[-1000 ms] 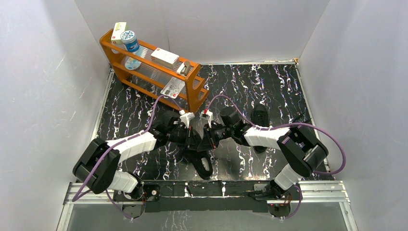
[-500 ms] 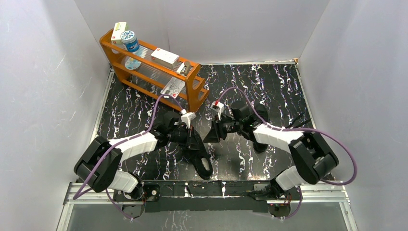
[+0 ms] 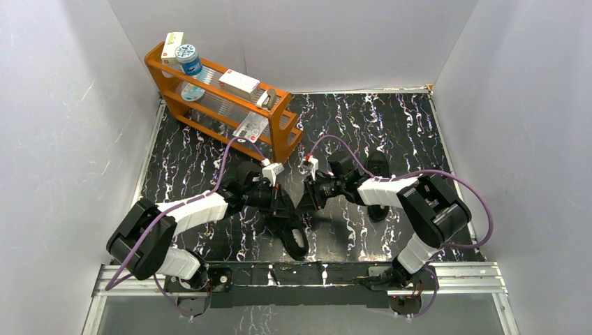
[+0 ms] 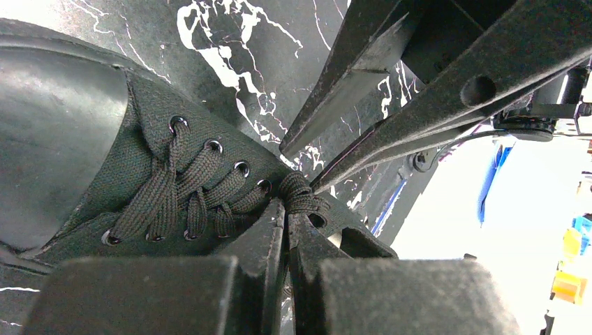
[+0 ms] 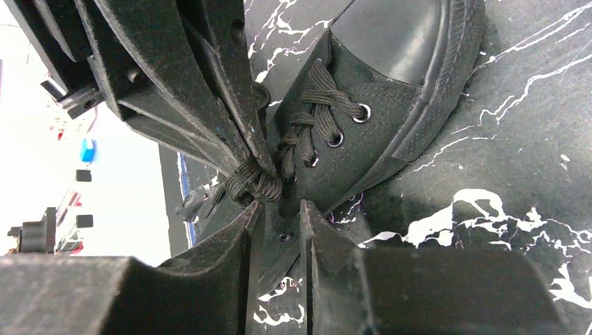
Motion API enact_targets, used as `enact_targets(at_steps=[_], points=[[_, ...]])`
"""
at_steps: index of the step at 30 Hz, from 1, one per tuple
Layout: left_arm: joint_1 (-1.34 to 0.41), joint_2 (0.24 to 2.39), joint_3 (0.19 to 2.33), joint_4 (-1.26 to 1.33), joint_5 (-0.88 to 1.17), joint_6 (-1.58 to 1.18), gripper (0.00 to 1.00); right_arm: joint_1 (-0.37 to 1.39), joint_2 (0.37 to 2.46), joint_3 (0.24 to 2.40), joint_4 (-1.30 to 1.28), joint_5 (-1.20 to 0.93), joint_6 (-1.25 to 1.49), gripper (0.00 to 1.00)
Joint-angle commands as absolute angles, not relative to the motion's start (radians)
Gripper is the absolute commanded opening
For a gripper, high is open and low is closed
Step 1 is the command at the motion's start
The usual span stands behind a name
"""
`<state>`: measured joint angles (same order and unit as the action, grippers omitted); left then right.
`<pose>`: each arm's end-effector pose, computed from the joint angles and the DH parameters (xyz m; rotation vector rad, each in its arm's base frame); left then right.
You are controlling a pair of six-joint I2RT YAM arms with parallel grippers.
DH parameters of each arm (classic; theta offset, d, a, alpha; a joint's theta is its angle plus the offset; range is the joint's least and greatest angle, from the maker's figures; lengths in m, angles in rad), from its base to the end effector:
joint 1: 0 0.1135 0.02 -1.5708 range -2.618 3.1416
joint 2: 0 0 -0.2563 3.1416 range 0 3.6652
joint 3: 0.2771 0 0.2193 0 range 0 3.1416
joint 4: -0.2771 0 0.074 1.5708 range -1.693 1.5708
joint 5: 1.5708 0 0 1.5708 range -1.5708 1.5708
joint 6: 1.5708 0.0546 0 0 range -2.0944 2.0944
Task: Tie the shoes
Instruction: Tie the shoelace on the shoe.
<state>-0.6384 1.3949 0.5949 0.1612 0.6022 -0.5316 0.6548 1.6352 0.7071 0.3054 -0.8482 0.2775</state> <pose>0.1909 -0.1802 0.1854 0.4962 2.3473 -1.2720 0.2133 0.2154 0.1722 -0.9373 2.1200 1.4315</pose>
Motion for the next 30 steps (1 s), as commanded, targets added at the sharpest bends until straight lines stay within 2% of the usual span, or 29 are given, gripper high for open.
enact_targets(at_steps=[1,20,22,26,27,30], points=[[-0.646,1.378,0.595,0.178,0.616,-0.52,0.0,0.656,1.652,0.734,0.387,-0.906,0.253,0.32],[-0.648,1.394,0.601,0.178,0.665,-0.5,0.0,0.672,1.687,0.767,0.447,-0.946,0.28,0.39],[-0.647,1.396,0.604,0.176,0.669,-0.499,0.0,0.676,1.694,0.77,0.457,-0.955,0.286,0.32],[-0.648,1.394,0.613,0.144,0.667,-0.492,0.0,0.674,1.677,0.758,0.456,-0.941,0.282,0.02],[-0.648,1.388,0.616,0.128,0.659,-0.491,0.0,0.673,1.666,0.749,0.455,-0.929,0.282,0.0],[-0.647,1.354,0.624,0.064,0.623,-0.501,0.2,0.662,1.648,0.723,0.447,-0.918,0.284,0.0]])
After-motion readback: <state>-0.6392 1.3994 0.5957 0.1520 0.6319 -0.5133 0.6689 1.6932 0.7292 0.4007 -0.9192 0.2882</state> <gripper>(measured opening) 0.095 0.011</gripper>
